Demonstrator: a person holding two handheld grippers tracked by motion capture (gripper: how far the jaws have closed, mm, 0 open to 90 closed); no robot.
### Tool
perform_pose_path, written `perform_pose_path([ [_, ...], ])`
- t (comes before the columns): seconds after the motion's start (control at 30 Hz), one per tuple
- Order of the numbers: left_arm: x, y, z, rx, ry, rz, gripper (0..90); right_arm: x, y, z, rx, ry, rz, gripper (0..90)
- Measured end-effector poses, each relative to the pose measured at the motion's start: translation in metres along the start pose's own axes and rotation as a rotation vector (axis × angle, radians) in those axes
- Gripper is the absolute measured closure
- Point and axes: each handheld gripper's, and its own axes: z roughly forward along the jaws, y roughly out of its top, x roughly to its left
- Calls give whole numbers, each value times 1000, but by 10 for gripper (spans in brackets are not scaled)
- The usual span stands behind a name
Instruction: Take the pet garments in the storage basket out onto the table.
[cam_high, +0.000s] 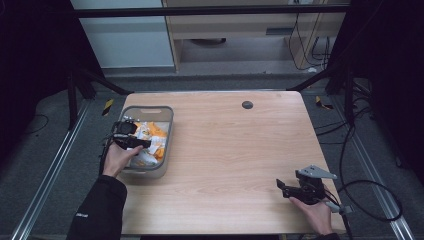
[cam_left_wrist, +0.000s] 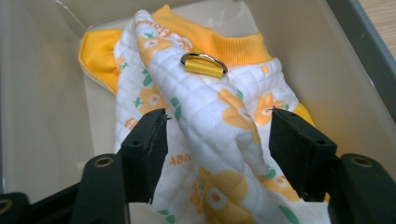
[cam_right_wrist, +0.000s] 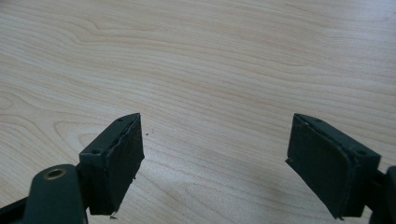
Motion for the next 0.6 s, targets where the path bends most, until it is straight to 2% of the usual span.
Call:
perform_pose_path([
  [0.1,-1,0,2,18,8,-4,421,0,0,0,1,-1,-7,181],
  [0.4,0,0,5,52,-6,-30,543,0,0,1,9,5,-9,178],
  [0.6,1,1,5,72,-21,-44,670,0,0,2,16,10,-9,177],
])
